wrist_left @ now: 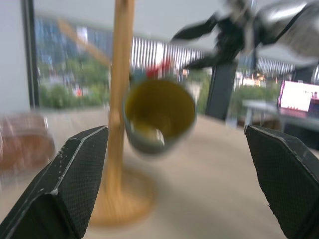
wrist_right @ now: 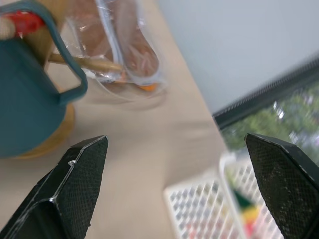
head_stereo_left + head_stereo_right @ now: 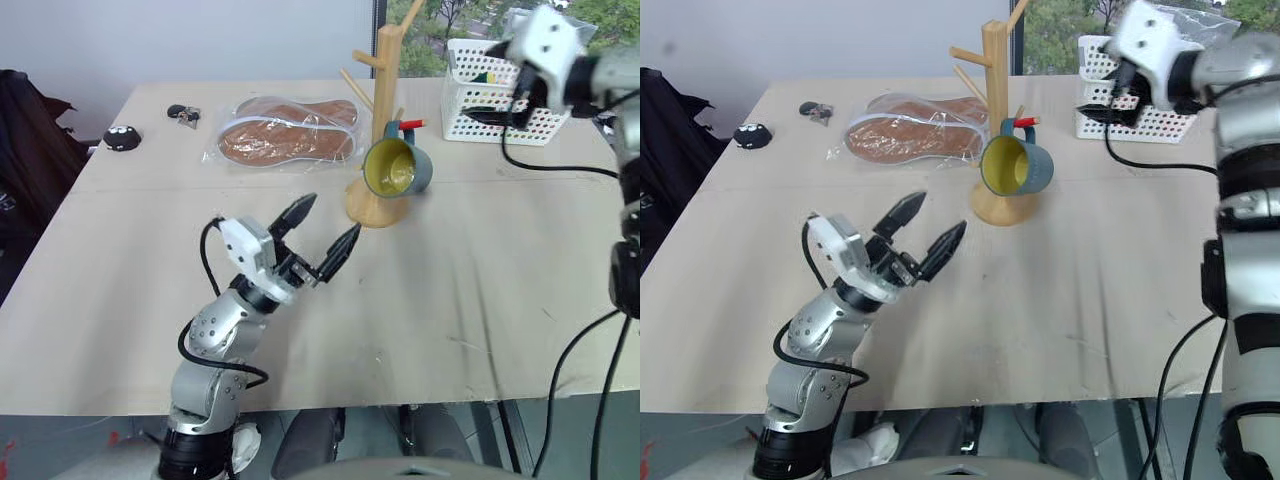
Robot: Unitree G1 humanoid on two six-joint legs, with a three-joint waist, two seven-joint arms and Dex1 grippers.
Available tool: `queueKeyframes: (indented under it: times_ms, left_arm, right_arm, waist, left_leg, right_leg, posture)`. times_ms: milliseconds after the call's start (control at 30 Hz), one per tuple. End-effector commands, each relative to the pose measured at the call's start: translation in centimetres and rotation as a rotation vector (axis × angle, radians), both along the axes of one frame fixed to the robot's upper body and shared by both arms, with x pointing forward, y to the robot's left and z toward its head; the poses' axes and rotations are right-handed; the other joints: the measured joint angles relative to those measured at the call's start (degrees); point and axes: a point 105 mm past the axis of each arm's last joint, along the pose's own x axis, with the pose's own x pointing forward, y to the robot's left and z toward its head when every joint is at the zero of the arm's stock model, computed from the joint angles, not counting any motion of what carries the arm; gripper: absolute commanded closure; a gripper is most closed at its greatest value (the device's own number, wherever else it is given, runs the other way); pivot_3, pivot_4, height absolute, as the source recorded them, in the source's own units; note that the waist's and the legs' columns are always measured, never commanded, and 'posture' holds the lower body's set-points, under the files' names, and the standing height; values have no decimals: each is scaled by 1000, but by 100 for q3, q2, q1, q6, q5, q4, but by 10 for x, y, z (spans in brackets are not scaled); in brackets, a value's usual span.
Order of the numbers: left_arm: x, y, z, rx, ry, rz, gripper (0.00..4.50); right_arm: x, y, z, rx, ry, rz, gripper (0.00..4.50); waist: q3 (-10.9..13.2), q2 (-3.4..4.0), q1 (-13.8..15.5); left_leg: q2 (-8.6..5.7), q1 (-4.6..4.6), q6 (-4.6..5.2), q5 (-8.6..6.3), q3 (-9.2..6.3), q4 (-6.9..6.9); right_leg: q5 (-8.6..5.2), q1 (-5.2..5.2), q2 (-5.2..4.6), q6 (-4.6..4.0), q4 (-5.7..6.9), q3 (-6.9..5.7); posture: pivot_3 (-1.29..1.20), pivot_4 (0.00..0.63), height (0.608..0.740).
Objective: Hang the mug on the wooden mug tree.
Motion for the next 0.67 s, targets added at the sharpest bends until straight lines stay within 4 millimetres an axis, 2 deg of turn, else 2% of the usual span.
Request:
queueKeyframes:
  times_ms: [33, 67, 133, 267, 367, 400, 467, 667]
  left_arm:
    - [-7, -4, -17, 133, 27, -29, 0]
    - [-8, -3, -20, 144, 38, -24, 0]
    - [-5, 3, -31, 160, 106, 13, 0]
    - [-11, 15, -59, 243, 217, 49, 0]
    - [-20, 22, -69, 278, 228, 34, 0]
    - [-21, 24, -70, 269, 236, 35, 0]
    - [-22, 28, -72, 274, 248, 39, 0]
    - [-20, 35, -78, 321, 240, 82, 0]
  right_arm:
    - [-25, -17, -16, 257, 7, -19, 62]
    - [-31, -23, -30, 304, 33, -50, 62]
    - [-53, -34, -73, 351, 82, -99, 62]
    - [-102, -39, -146, 385, 225, -156, 62]
    - [-127, -42, -188, 368, 289, -219, 62]
    - [-136, -38, -196, 389, 307, -204, 62]
    - [-147, -33, -201, 432, 304, -178, 62]
    - [-153, -36, -200, 509, 283, -207, 62]
  waist:
    - [1, 5, -4]
    - [0, 6, 8]
    - [-1, 17, 17]
    - [-6, 28, 40]
    - [-5, 29, -42]
    - [-5, 26, -41]
    - [-4, 26, -42]
    - [-6, 22, -43]
  left_leg:
    - [0, 0, 0, 0, 4, 0]
    - [1, 0, 0, 0, -1, 2]
    - [4, -1, 0, 0, -1, 7]
    - [2, 0, 1, 0, 5, 5]
    - [3, 23, 21, -11, 22, 6]
    - [2, 31, 26, -14, 26, 6]
    - [5, 73, 31, -17, 26, 5]
    - [12, 116, 32, -17, 22, 11]
  right_leg:
    - [0, -4, 0, 0, 5, 5]
    - [0, -2, 0, 0, 7, 1]
    - [0, -3, 0, 0, 12, 2]
    - [1, -7, -1, 2, 24, 8]
    - [0, 5, 2, 3, 26, 25]
    - [0, 11, 1, 2, 26, 30]
    - [-3, 54, 5, 2, 22, 28]
    - [-9, 105, 14, -5, 12, 23]
  posture:
    - [0, 150, 740]
    - [0, 150, 740]
    - [0, 150, 740]
    - [0, 150, 740]
    - [0, 150, 740]
    - [0, 150, 740]
    - [0, 150, 740]
    - [0, 150, 740]
